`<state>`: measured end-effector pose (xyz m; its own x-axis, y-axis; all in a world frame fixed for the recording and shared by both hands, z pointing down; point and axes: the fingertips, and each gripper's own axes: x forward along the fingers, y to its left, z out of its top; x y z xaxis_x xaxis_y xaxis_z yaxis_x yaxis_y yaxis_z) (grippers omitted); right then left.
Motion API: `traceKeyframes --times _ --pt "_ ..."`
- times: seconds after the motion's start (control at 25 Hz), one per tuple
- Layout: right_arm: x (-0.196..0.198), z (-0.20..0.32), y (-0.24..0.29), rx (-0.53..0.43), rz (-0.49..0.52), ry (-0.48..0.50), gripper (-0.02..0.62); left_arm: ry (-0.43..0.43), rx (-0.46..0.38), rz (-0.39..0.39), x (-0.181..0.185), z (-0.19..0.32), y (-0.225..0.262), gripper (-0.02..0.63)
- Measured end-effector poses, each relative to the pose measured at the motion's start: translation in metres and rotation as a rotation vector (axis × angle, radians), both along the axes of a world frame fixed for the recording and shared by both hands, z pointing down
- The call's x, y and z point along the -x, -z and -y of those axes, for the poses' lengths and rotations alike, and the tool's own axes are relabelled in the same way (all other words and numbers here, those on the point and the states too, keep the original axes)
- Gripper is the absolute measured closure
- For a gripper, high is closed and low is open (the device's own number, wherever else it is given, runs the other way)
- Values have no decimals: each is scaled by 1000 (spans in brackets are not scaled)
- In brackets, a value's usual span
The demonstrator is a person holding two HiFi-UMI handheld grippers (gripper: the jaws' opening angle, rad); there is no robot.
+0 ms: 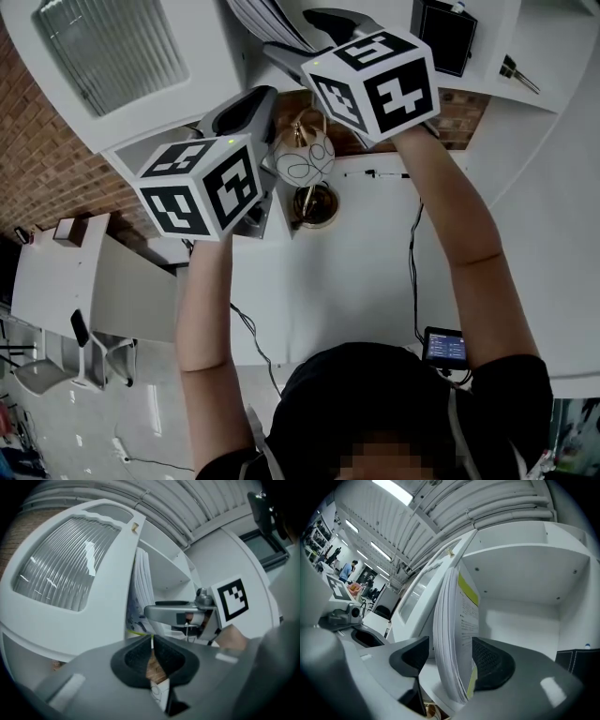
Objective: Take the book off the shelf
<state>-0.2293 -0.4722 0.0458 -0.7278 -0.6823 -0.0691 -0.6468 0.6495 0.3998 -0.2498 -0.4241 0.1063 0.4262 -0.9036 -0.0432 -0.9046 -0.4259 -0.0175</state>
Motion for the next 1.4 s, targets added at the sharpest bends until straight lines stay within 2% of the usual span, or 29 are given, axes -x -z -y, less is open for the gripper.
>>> traceKeyframes --times 0.4,0.6,1.04,1.12,1.28,1.4 --pt "30 19 -3 -11 -84 -57 282 -29 14 -13 13 3 -2 597" --pt "38 28 1 -50 -101 -127 282 -47 12 -11 17 3 -3 597" --pt "41 54 2 -60 -105 -218 297 -77 13 -24 21 10 -3 597" --pt "39 56 5 -74 -95 -239 332 -78 8 -24 22 10 -2 597" --pt "33 57 9 -108 -60 -282 470 -78 1 -15 21 9 0 597" --pt "25 57 13 -113 -22 -292 518 -83 -4 -13 20 8 2 597"
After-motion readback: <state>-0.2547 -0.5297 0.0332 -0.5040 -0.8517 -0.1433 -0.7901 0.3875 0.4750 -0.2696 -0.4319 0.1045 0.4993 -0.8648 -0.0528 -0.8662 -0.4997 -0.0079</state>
